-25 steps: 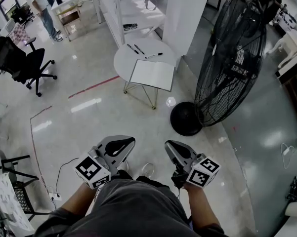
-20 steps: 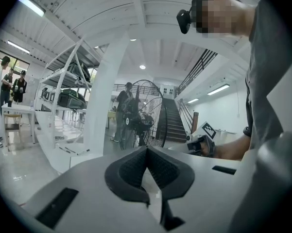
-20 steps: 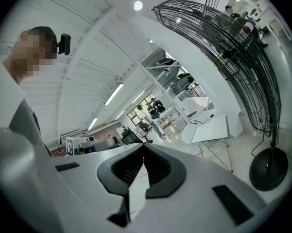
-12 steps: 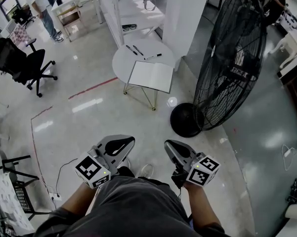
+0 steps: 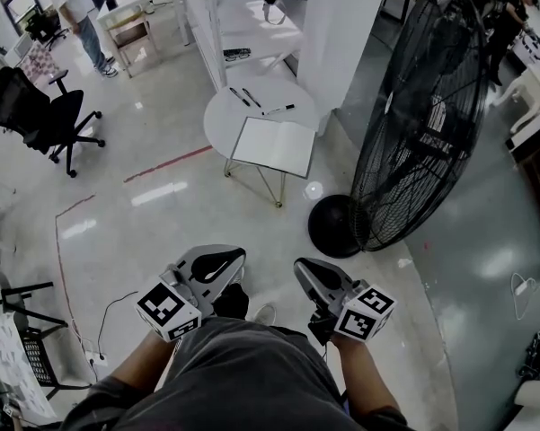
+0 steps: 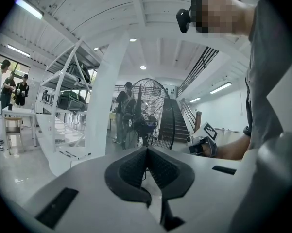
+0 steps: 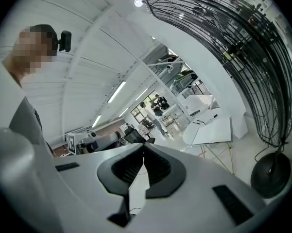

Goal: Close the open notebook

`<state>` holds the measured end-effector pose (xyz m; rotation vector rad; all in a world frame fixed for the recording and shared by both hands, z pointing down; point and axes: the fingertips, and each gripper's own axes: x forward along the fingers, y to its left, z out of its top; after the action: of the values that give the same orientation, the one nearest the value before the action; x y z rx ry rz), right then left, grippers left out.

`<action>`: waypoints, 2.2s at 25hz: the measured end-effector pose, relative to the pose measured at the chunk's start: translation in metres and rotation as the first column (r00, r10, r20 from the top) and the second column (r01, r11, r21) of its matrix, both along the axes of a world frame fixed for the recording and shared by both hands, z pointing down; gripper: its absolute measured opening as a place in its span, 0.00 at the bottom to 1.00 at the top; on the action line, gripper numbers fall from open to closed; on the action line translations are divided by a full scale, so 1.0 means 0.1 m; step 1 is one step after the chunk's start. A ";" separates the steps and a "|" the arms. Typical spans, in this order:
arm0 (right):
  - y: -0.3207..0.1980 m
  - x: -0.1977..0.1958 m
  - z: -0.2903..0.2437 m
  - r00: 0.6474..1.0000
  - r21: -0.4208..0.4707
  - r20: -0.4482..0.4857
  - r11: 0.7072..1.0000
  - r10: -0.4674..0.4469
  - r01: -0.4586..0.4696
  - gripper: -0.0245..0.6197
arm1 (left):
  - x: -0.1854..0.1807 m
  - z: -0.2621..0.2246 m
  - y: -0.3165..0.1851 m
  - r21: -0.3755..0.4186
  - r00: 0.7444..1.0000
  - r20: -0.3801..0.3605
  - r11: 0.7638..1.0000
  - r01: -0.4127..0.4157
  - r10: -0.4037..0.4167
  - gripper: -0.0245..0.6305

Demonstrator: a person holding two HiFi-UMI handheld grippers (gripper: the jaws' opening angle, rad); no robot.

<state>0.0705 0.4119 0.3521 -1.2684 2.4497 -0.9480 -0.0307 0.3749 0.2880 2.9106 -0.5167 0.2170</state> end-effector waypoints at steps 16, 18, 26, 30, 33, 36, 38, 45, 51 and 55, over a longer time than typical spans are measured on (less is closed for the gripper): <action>-0.65 -0.06 0.15 0.999 -0.026 -0.018 0.999 -0.026 0.026 0.07 | 0.11 0.14 -0.75 -0.026 1.000 -0.017 1.000 -0.011 0.010 0.06; -0.79 -0.05 0.19 1.000 -0.036 -0.021 0.999 -0.023 0.022 0.07 | 0.13 0.17 -0.90 -0.036 1.000 -0.017 0.999 -0.018 0.017 0.06; -1.51 -0.03 0.23 1.000 -0.077 -0.027 0.997 0.016 -0.018 0.07 | 0.10 0.25 -1.65 -0.076 0.999 -0.020 0.996 -0.047 0.046 0.06; -1.93 -0.04 0.18 0.998 -0.085 -0.046 0.996 0.036 -0.040 0.07 | 0.02 0.25 -2.10 -0.098 0.998 -0.021 0.994 -0.056 0.055 0.06; -2.21 -0.03 0.18 0.997 -0.098 -0.055 0.994 0.053 -0.058 0.07 | -0.01 0.26 -2.39 -0.107 0.998 -0.022 0.992 -0.065 0.063 0.06; -2.46 0.00 0.22 0.996 -0.112 -0.055 0.990 0.076 -0.082 0.07 | -0.02 0.29 -2.67 -0.118 0.997 -0.022 0.990 -0.074 0.072 0.06; -2.63 0.00 0.24 0.995 -0.121 -0.056 0.988 0.087 -0.093 0.07 | -0.02 0.31 -2.85 -0.125 0.996 -0.024 0.989 -0.083 0.080 0.06; -3.18 -0.02 0.29 0.991 -0.149 -0.065 0.981 0.113 -0.122 0.07 | -0.04 0.37 -3.41 -0.147 0.993 -0.030 0.982 -0.115 0.112 0.06; -3.53 -0.04 0.31 0.989 -0.162 -0.082 0.977 0.127 -0.139 0.07 | -0.10 0.40 -3.81 -0.151 0.991 -0.039 0.980 -0.130 0.125 0.06; -3.70 -0.08 0.34 0.988 -0.180 -0.087 0.974 0.125 -0.139 0.07 | -0.13 0.43 -4.00 -0.166 0.991 -0.041 0.977 -0.132 0.127 0.06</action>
<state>0.0625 0.0415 0.3864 -1.5334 2.3409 -1.1332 -0.0434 -0.0249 0.3314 2.7793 -0.2886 0.2226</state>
